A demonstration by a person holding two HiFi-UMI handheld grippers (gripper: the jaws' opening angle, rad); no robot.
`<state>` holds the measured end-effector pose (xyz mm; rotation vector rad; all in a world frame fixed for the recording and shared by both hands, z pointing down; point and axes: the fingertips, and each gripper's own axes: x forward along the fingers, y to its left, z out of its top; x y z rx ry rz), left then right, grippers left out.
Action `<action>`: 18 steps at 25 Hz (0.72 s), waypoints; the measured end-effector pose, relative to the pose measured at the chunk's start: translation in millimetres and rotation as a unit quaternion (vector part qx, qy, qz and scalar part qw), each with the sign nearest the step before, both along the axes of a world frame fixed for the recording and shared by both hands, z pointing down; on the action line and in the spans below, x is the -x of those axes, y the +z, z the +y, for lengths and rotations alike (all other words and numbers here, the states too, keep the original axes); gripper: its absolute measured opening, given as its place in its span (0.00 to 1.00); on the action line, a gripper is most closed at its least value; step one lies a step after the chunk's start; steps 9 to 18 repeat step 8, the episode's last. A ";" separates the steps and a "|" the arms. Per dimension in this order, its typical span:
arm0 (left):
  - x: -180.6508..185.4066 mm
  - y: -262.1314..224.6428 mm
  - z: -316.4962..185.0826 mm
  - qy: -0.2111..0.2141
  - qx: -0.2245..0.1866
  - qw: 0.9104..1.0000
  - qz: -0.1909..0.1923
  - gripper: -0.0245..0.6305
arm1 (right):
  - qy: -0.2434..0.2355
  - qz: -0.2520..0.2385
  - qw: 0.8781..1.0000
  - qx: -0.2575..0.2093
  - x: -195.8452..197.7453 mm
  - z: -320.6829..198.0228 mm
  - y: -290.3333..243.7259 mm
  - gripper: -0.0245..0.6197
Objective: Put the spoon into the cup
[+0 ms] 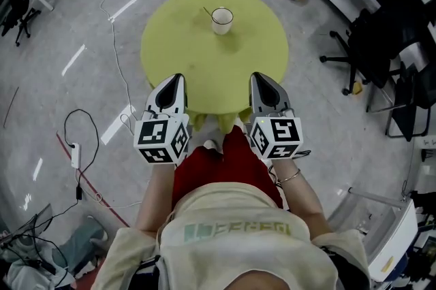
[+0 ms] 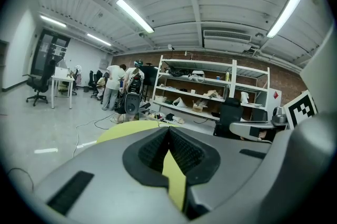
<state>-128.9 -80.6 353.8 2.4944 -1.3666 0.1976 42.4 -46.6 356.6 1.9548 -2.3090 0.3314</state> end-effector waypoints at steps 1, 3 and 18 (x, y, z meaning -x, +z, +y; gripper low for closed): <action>1.5 -1.6 1.7 0.000 -0.001 1.000 0.001 0.07 | 0.001 -0.001 1.000 -0.001 0.9 1.9 -1.2 0.09; 6.4 -3.2 7.5 -0.002 -0.003 1.000 0.002 0.07 | 0.002 -0.001 1.000 -0.004 4.0 8.3 -2.3 0.09; 17.2 -6.4 23.0 -0.007 -0.006 1.000 0.006 0.07 | 0.004 -0.003 1.000 -0.012 9.2 24.9 -6.3 0.09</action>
